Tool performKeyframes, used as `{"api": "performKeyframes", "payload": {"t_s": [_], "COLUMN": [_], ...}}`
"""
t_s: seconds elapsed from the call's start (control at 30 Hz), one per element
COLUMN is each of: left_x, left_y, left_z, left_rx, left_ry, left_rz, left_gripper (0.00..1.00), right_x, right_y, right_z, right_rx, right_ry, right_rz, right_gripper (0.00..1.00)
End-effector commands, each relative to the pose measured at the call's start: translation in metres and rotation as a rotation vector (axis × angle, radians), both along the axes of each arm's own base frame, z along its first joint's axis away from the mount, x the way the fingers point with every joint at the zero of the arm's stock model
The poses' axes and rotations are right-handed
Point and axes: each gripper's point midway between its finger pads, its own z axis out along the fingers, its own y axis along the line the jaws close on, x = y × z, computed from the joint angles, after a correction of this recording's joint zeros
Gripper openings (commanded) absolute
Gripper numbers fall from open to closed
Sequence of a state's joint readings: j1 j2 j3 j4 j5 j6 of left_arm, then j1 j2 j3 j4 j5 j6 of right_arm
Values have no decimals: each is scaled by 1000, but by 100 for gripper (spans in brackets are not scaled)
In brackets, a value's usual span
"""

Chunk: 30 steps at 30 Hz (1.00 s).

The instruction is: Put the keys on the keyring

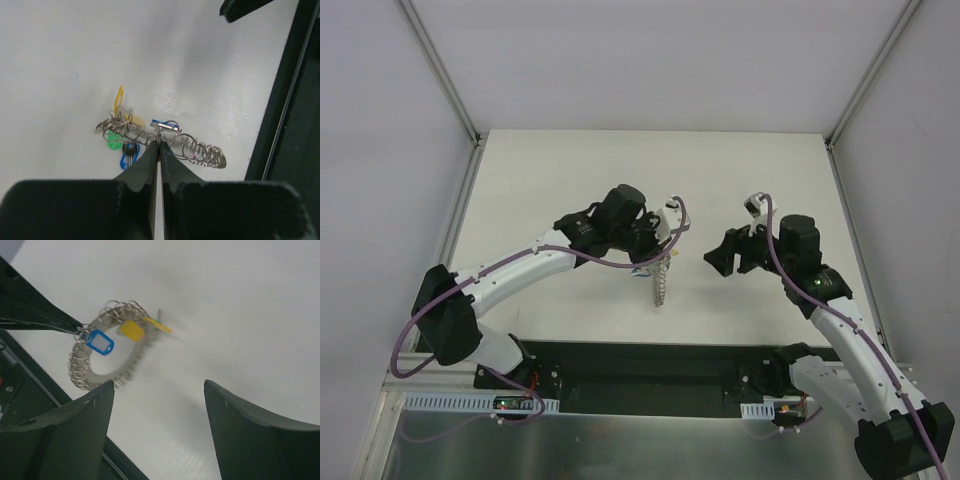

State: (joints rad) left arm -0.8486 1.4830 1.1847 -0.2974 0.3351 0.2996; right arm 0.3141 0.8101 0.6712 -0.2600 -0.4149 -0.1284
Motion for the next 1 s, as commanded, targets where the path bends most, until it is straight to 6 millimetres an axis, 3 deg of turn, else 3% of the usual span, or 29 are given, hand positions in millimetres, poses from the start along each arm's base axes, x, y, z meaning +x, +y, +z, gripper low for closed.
{"api": "performKeyframes", "payload": {"t_s": [0.0, 0.1, 0.2, 0.43, 0.6, 0.73, 0.97], "left_x": [-18, -23, -22, 8, 25, 31, 31], "left_y": [-1, 2, 7, 13, 14, 14, 9], "left_z": [47, 62, 73, 92, 99, 104, 117], "left_rx": [-166, -204, -226, -235, -262, -287, -317], "left_ry": [-3, -21, -43, -80, -29, -17, -33], "left_rz": [-98, -126, -122, 71, 243, 299, 270], "left_gripper": [0, 0, 0, 0, 0, 0, 0], "right_x": [-4, -3, -1, -1, 6, -3, 0], "right_y": [42, 56, 68, 85, 79, 90, 104], "right_z": [64, 81, 86, 78, 78, 78, 63], "right_rx": [110, 116, 113, 97, 79, 86, 4], "right_ry": [-184, -233, -228, -201, -234, -253, -302], "right_rz": [225, 271, 306, 261, 88, 53, 29], "right_gripper": [76, 76, 76, 77, 80, 86, 88]}}
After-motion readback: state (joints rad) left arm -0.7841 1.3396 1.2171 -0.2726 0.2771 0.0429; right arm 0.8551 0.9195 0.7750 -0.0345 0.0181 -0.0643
